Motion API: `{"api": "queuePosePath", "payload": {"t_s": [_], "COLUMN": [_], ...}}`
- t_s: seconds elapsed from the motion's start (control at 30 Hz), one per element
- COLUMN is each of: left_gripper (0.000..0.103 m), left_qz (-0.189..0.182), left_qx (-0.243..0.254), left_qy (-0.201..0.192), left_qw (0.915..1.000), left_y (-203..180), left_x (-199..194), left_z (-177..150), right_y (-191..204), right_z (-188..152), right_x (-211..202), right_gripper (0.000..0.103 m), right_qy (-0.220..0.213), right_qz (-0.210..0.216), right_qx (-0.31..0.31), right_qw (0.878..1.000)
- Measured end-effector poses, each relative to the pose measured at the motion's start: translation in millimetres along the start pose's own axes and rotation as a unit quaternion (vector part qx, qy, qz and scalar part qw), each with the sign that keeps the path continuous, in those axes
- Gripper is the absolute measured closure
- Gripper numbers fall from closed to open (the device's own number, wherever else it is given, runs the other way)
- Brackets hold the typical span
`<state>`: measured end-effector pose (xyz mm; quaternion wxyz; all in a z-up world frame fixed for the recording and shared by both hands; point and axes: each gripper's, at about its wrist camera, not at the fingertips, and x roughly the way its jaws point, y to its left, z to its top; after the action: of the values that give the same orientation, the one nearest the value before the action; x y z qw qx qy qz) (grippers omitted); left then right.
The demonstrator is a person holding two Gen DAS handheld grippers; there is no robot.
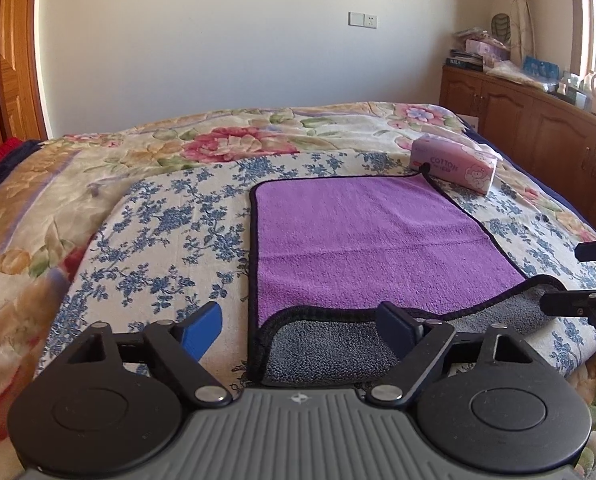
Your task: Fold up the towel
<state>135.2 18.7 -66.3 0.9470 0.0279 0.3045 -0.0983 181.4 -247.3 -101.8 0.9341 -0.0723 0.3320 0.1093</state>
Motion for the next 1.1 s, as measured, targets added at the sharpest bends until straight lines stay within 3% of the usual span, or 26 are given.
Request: {"api": "queuePosePath", "payload": {"t_s": [0.17, 0.43, 0.57, 0.63, 0.83, 1.1], "left_gripper": [0.034, 0.040, 0.048, 0.054, 0.070, 0.072], "left_qz": [-0.016, -0.015, -0.017, -0.014, -0.010, -0.005], "left_qx": [0.002, -0.019, -0.026, -0.027, -0.034, -0.031], "left_qy": [0.015, 0.036, 0.043, 0.045, 0.049, 0.055], "left_qw": [0.9998, 0.9991, 0.9986, 0.9985, 0.9982, 0.9980], "left_y": [0, 7, 10, 10, 12, 13], "left_x": [7, 14, 16, 16, 17, 19], "left_z": [-1, -3, -4, -4, -4, -5], "right_y": [-4, -10, -11, -11, -13, -21], "right_z": [-3, -5, -6, -6, -7, -6], "right_x": [7, 12, 13, 14, 14, 15], "right_gripper": [0.000, 0.000, 0.001, 0.013, 0.021, 0.037], "right_qy": [0.020, 0.037, 0.043, 0.047, 0.051, 0.051], "right_qz": [0.006, 0.016, 0.026, 0.029, 0.033, 0.032], "right_qx": [0.013, 0.027, 0.036, 0.039, 0.047, 0.060], "right_qw": [1.000, 0.999, 0.998, 0.998, 0.997, 0.996]}}
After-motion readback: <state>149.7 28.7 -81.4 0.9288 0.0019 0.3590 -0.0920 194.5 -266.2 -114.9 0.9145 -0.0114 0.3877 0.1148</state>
